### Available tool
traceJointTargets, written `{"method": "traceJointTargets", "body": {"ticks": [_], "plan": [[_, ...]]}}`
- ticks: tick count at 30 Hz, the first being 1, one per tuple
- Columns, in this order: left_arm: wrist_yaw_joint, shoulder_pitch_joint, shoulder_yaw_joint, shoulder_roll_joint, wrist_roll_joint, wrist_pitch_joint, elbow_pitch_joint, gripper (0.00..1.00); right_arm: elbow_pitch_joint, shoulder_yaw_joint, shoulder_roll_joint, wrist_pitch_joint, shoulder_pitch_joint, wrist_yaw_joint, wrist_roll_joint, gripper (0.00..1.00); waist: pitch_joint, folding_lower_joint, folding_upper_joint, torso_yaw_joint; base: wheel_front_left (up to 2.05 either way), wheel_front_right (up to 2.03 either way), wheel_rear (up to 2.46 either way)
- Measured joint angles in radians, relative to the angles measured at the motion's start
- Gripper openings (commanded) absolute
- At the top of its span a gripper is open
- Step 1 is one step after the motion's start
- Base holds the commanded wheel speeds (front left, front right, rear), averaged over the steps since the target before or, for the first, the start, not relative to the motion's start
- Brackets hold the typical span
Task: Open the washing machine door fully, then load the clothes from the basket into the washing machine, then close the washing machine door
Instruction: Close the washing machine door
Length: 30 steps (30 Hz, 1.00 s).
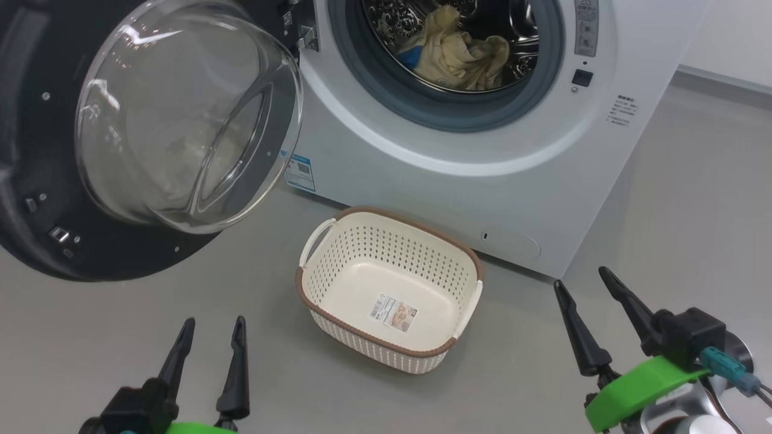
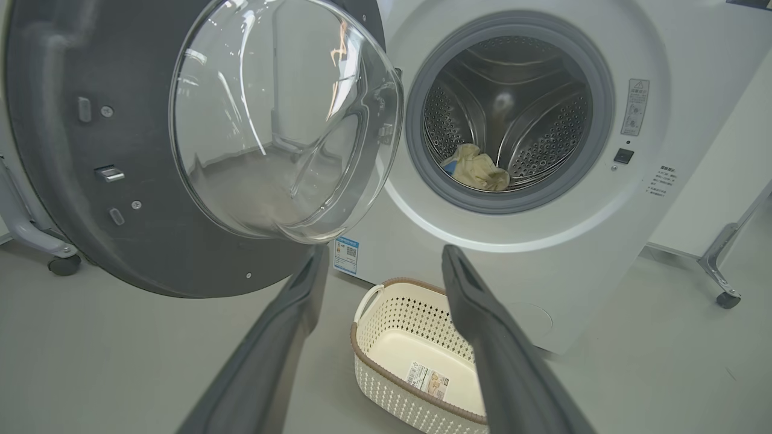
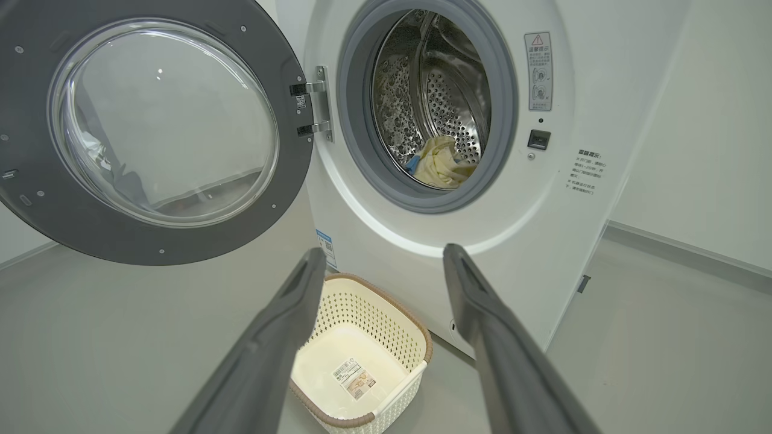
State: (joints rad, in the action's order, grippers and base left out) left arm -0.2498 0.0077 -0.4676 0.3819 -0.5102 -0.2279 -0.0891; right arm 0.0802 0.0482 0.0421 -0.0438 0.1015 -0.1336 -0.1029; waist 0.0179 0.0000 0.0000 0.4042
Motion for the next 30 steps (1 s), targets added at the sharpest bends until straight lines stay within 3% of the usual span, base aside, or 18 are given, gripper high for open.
{"method": "traceJointTargets", "body": {"ticks": [18,19,20,21,27,30], "plan": [[0.0,0.0,0.002,0.011,0.018,0.0,-0.026,0.97,-0.004,0.007,0.0,0.0,0.0,0.0,-0.001,1.0,0.005,0.0001,0.0,-0.002,0.0,0.0,0.0],[0.0,0.0,0.002,0.012,0.019,-0.001,-0.028,0.7,-0.004,0.007,0.0,0.0,0.0,0.0,-0.001,1.0,0.005,0.0001,0.0,-0.003,0.0,0.0,0.0],[0.0,0.0,0.002,0.013,0.02,-0.001,-0.029,0.13,-0.004,0.007,0.0,0.0,0.0,0.0,-0.001,1.0,0.006,0.0001,0.0,-0.004,0.0,0.0,0.0],[0.0,0.0,0.003,0.014,0.02,-0.001,-0.031,0.0,-0.004,0.007,0.0,0.0,0.0,0.0,-0.001,1.0,0.007,0.0001,0.0,-0.005,0.0,0.0,0.0],[0.0,-0.001,0.024,0.005,0.0,-0.01,-0.081,0.0,-0.001,0.004,0.0,0.0,0.0,0.0,0.0,1.0,0.014,0.0001,0.0,-0.004,0.0,0.0,0.0],[0.0,-0.001,0.078,-0.046,-0.095,-0.02,-0.138,0.0,0.004,0.002,0.0,0.001,0.0,0.0,0.006,1.0,0.018,0.0001,0.0,-0.001,0.0,0.0,0.0]]}}
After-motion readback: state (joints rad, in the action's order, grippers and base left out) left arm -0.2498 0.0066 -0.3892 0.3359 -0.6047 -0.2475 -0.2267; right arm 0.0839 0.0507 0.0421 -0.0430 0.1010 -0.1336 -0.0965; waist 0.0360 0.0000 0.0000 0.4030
